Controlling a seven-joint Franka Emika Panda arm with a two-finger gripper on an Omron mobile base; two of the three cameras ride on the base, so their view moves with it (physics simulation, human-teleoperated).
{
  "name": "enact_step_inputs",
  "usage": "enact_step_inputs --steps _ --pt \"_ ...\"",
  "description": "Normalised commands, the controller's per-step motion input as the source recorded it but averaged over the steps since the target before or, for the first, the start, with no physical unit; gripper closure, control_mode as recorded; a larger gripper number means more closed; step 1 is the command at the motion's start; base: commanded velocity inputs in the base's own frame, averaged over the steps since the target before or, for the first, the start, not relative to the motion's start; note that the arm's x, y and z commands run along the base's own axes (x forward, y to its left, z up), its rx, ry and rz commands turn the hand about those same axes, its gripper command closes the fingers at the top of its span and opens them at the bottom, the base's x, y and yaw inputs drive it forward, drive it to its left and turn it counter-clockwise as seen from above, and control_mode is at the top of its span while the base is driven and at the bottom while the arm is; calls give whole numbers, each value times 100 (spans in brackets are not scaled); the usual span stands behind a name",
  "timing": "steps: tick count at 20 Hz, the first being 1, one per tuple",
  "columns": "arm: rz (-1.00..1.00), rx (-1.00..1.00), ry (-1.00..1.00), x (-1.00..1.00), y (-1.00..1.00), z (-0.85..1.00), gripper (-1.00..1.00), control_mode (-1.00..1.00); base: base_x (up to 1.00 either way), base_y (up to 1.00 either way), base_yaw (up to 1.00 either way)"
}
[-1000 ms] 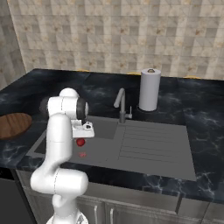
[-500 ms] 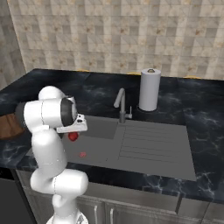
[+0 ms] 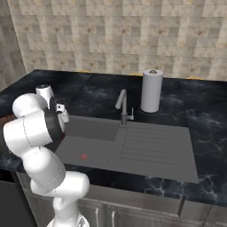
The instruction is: Pick the tomato from the sink and place it in the bowl. Then pick the bowl and place it in the microwave. Then close the microwave door and press the start button.
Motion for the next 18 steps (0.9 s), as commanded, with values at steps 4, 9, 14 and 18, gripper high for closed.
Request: enact_step_inputs --steps 4,9,14,18 --pt "9 -3 0 -13 100 98 100 -100 0 0 0" --pt "10 -5 0 0 100 64 100 -100 0 0 0" --pt "16 0 0 -7 78 -10 100 -100 0 0 0" --pt "22 0 -2 -11 46 -49 100 -100 0 0 0"
